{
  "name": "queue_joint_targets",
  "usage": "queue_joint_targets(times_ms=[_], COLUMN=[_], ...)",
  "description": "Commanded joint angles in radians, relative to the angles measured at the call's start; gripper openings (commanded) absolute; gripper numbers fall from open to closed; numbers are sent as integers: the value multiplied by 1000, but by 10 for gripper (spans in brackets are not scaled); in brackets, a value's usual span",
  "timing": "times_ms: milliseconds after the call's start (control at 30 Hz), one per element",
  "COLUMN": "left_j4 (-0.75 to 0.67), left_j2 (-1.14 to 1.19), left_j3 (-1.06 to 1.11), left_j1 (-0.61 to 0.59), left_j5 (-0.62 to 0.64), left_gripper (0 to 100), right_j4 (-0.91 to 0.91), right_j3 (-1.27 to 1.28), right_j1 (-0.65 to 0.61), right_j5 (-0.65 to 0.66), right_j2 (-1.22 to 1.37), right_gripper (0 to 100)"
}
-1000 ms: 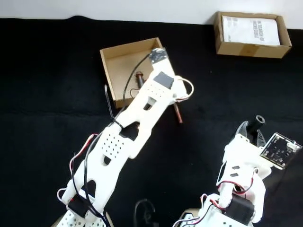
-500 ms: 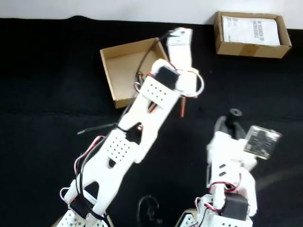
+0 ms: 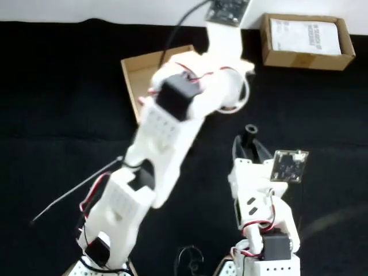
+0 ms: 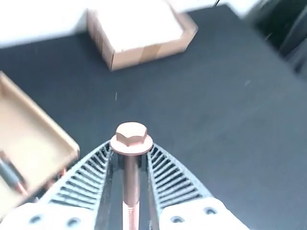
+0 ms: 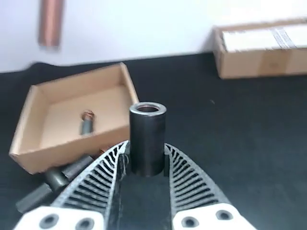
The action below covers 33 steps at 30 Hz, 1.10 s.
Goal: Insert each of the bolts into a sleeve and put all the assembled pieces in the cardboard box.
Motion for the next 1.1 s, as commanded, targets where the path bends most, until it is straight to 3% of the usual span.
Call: queue_joint_targets(times_ms=[0,167,567,933,1067], left_j4=[3,117,127,112,-29], left_j2=[-186,-354,-702,-1181,-1277], left_j3=[-45,-45,4,759,1000], left_j1=[4,7,-1,-1,-1], left_j5=[-69,-104,-270,-275,-270], left_gripper=[9,9,9,9,9], right_j4=[-47,-48,-64,-64,-64], right_j3=[1,8,70,70,71], right_j1=[-50,-91,-97,-97,-97], right_j5=[-8,-8,-9,-9,-9], right_j2=[-7,-7,-12,-12,-12], right_gripper=[6,6,6,6,6])
